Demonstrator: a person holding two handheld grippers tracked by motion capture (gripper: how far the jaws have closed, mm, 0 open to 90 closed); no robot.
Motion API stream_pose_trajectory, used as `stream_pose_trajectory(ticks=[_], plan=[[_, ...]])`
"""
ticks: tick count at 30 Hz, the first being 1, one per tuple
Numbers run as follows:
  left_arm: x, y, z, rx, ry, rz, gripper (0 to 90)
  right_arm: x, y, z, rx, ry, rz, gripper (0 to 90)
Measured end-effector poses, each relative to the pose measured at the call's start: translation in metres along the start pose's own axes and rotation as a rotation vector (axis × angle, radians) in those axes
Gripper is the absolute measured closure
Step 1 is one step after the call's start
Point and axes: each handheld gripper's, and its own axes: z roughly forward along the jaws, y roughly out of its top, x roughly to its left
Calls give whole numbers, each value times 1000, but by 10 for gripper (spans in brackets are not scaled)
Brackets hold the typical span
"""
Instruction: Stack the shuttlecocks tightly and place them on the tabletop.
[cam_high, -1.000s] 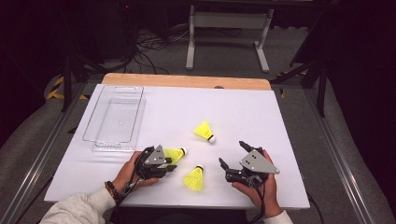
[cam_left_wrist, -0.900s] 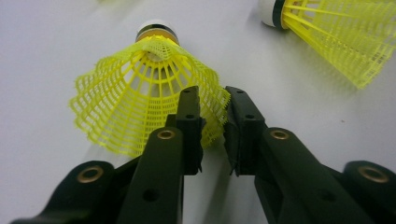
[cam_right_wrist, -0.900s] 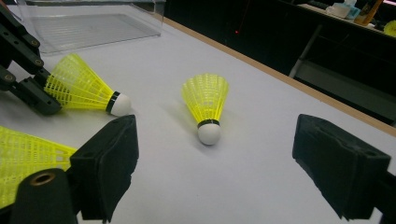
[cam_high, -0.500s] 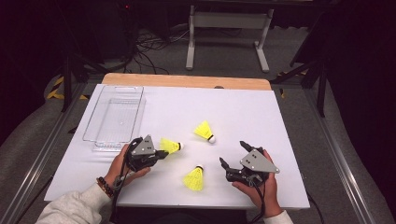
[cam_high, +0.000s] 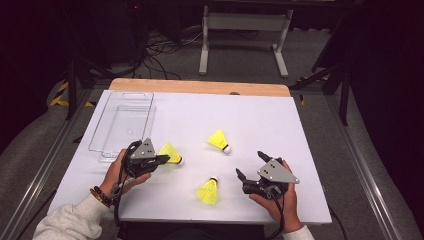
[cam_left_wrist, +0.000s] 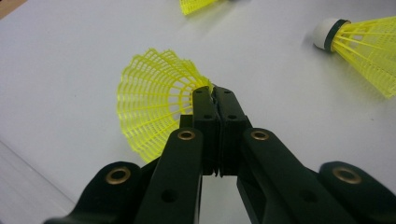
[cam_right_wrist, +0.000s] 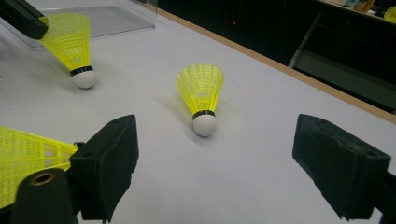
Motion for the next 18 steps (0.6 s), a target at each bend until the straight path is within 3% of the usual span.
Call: stream_pose_trajectory(ticks=[3, 10, 12, 18], plan=[[3, 6, -4, 6, 15, 11, 896, -1, 0, 1, 3, 2, 4, 154], [19, 14, -17, 25, 43, -14, 896, -1, -2, 4, 23, 10, 17, 154], [24, 18, -13, 93, 48, 9, 893, -2, -3, 5, 32, 13, 21, 154], [25, 21, -2, 154, 24, 35, 892, -1, -4, 7, 51, 23, 16, 154]])
